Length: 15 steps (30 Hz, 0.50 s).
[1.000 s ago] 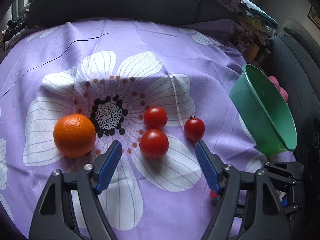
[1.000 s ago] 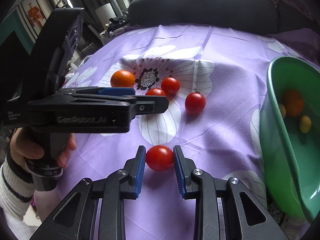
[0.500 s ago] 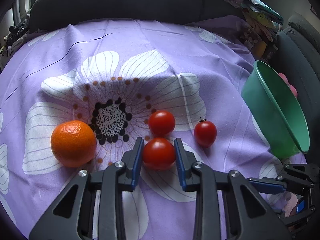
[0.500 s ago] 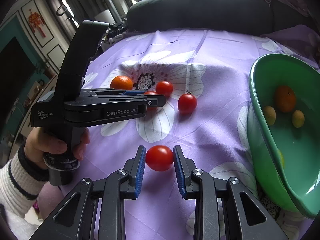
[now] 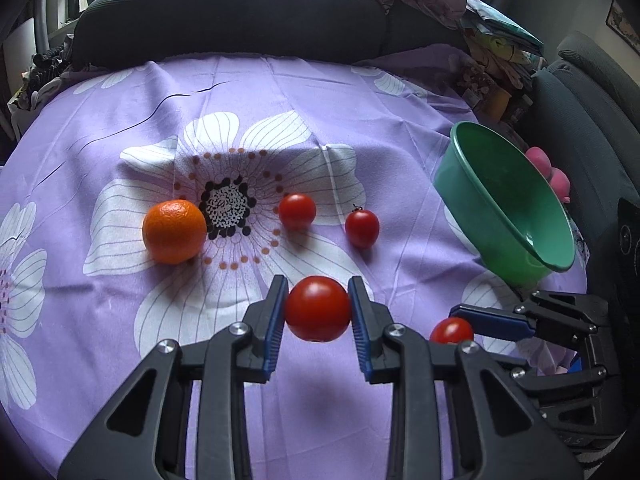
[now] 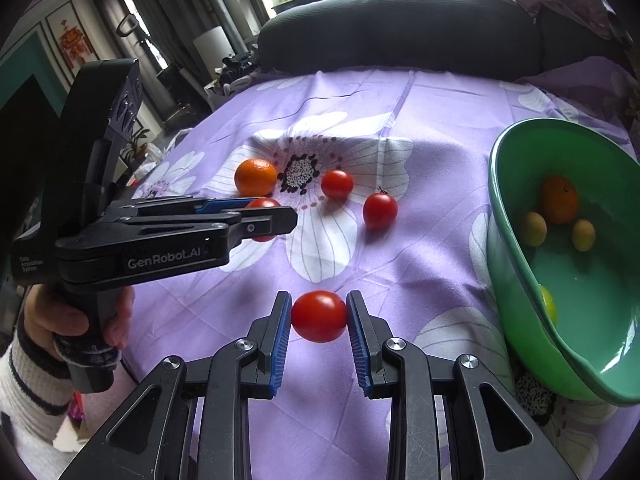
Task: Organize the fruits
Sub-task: 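Carry the tomato toward the bowl while the right gripper carries another cherry tomato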
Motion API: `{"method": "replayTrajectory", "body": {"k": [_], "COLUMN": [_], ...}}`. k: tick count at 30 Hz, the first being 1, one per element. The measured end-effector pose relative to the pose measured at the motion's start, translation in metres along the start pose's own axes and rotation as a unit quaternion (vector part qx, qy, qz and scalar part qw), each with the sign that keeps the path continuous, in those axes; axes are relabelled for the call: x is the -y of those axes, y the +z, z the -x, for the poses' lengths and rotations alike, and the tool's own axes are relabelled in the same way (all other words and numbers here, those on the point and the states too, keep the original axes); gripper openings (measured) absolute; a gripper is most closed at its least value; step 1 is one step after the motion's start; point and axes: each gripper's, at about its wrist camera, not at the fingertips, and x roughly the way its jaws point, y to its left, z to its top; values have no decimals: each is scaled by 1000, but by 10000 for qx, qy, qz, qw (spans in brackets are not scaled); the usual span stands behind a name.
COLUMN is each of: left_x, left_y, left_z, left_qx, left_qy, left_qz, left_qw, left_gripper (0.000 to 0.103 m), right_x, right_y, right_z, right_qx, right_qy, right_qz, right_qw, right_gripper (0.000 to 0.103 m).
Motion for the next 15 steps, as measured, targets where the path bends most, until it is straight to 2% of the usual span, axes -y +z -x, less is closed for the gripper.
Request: {"method": "replayTrajectory", "body": {"k": [8,15], "left_x": [11,31], "left_y": [-10,-3], "left_z": [15,22], "left_qx": [24,130], "left_qy": [-14,-158], "left_qz": [-63,-235], "left_qw": [10000,9995], "left_gripper": [30,30], "right_x": [-3,10], "right_y": [-3,-4], "right_z": [21,44], "right_qx": [219,495], "right_qy": [-68,-211], "right_qz": [9,-146], "right_qw": [9997,9984], "right_gripper": [30,30]}}
